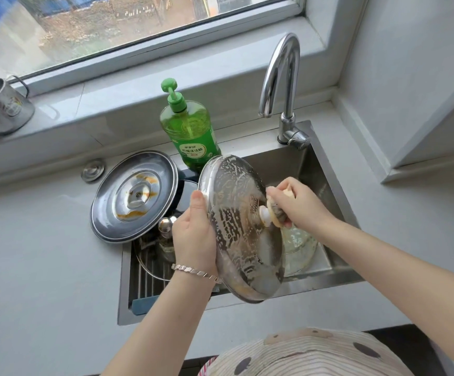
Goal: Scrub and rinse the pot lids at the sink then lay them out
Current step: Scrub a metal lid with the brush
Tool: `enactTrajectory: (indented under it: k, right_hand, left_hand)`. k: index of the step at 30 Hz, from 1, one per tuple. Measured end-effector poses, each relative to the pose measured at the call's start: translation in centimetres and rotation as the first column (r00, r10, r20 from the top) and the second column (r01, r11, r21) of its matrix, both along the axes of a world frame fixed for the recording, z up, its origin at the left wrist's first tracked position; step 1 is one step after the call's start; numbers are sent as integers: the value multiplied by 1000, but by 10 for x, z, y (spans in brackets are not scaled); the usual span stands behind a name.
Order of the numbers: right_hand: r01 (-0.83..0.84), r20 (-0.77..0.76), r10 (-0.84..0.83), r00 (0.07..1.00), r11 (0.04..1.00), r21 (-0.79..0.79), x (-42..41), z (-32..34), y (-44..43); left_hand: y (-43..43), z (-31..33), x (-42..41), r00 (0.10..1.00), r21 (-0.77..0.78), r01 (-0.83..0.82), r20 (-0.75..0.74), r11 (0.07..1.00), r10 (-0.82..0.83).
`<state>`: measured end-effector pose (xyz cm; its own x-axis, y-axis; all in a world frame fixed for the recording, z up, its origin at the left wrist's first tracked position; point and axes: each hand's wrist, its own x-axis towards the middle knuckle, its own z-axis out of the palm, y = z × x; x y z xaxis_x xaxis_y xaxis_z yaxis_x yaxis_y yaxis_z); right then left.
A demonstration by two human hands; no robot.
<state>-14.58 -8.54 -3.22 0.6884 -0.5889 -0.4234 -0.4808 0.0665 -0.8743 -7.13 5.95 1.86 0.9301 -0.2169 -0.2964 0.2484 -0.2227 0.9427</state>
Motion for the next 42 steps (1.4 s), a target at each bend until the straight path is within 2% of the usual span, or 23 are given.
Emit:
enactTrajectory:
  k: [2,4,6,8,10,12,13,14,16,18,19,21,24,26,27,29,31,33,35,37,39,40,42]
  right_hand:
    - [48,28,-43,999,973,-227,-9,0,14]
    - [-77,-57,54,997,829,-553,-13,-2,29]
    - [-192,-169,105,980,727,-660,-8,-4,32]
    - [-183,-199,91,976,836,-517,2,-4,22]
    - [-102,-181,64,981,972,-211,10,-3,6]
    - [17,-138,-6,990,997,80,8,0,-1]
    - [46,-126,-32,992,993,110,5,3,1]
    - [54,-110,-48,993,997,49,1,3,7]
    - [-26,-116,-4,993,966,-258,-6,2,24]
    - [-208,-237,89,967,813,-544,-7,2,36]
    - [-264,-283,112,953,764,-588,-4,0,34]
    - [-285,-317,134,939,818,-499,5,-5,19]
    - [-98,-221,81,972,993,-66,11,-14,-2]
    - [-59,-239,87,967,991,121,6,-22,-7]
    - [-67,-263,92,960,993,102,5,-23,-9]
    - [-157,-350,101,931,978,-136,1,-17,-16]
    - [-272,-395,117,911,891,-364,0,-6,-24]
    - [-395,-354,262,898,836,-381,0,7,-28]
    - [-561,-328,457,827,711,-424,2,11,-29]
    - [-671,-428,526,735,472,-572,4,12,-24]
    - [-561,-422,522,741,136,-816,4,7,-16]
    - [-533,-433,558,708,21,-846,2,6,-10]
    - [-440,-403,601,690,-93,-893,1,-2,-9]
  left_hand:
    - [0,-3,0,997,-7,-58,-48,998,57]
    - [-3,-5,-2,996,-16,-67,-62,998,66]
    - [-6,-5,-5,999,16,-46,-21,999,46]
    - [-7,-5,-4,1000,23,-26,7,999,26]
    - [-5,-4,-3,1000,20,-19,8,1000,19]
    - [-3,-4,-3,999,30,-43,-11,999,43]
    - [-3,-3,-4,998,29,-59,-28,998,60]
    - [-3,-4,-4,996,25,-75,-48,997,76]
    - [-4,-3,-7,993,18,-89,-74,996,90]
    - [-6,-4,-10,998,52,-46,-29,998,48]
    - [-6,-5,-11,1000,78,-20,3,997,20]
    - [-4,-8,-11,999,110,7,46,994,-12]
    - [-1,-7,-7,1000,79,-9,22,997,7]
    - [-1,-6,-3,1000,63,-18,2,998,18]
    - [-1,-6,-1,1000,69,-5,11,998,4]
    - [-3,-5,-2,998,73,29,59,997,-34]
    - [-5,-4,-3,989,85,74,120,994,-83]
    - [-7,-4,-4,980,112,111,155,987,-128]
    - [-8,-3,-4,974,133,132,166,982,-154]
    - [-11,-2,-4,974,142,146,152,979,-167]
    - [-11,-2,-2,985,161,119,108,980,-137]
    - [-10,-3,0,990,172,102,76,980,-116]
    - [-8,-4,1,994,186,99,31,978,-106]
